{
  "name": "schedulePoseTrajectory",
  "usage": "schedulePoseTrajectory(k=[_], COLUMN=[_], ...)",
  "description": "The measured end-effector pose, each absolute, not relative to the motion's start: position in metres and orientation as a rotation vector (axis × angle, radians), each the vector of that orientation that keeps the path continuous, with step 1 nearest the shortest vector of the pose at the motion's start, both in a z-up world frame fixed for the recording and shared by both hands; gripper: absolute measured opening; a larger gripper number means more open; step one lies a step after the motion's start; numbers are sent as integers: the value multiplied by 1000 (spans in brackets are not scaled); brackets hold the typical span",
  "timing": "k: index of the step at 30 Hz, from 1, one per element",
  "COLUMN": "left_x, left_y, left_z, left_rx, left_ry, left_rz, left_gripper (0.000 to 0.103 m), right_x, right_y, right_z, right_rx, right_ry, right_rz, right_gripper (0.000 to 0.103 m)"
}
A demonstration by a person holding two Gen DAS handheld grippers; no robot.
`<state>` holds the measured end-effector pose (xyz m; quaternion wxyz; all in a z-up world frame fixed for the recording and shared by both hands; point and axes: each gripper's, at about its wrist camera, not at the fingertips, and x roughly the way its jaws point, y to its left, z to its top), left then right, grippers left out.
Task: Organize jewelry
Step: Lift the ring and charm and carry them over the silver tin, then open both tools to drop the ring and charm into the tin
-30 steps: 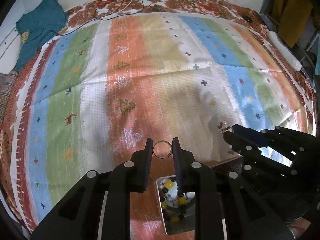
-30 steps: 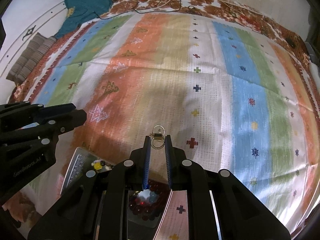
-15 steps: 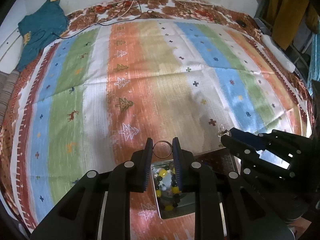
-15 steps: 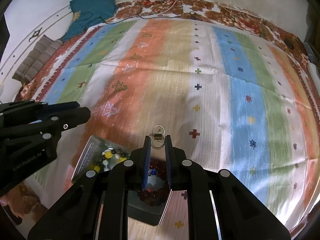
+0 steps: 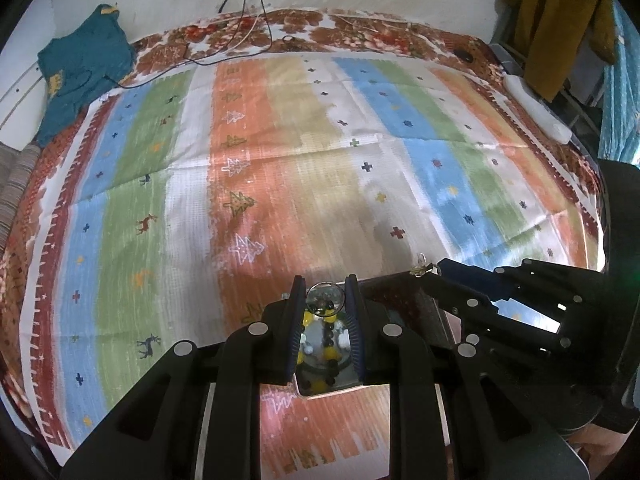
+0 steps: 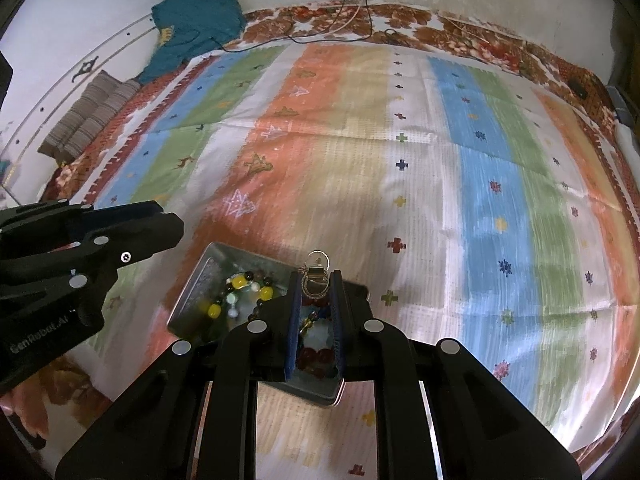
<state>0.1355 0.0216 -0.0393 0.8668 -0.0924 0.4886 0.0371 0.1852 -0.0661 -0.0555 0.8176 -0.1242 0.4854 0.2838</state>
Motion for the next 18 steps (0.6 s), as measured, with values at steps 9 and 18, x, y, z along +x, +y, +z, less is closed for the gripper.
schedulePoseTrajectory(k=[9,18], left_x=[130,120], left_y=[26,30], left_z=[-37,-32], left_rx=[-226,-237], left_ry=[1015,999], left_rz=[90,108], left_gripper=[33,39], right_x=[176,168], right_y=[-67,-75], right_z=[-54,-52], right_rx=[-290,-300], right_ry=[1023,1023], right_rz=[603,591], right_gripper=[34,36])
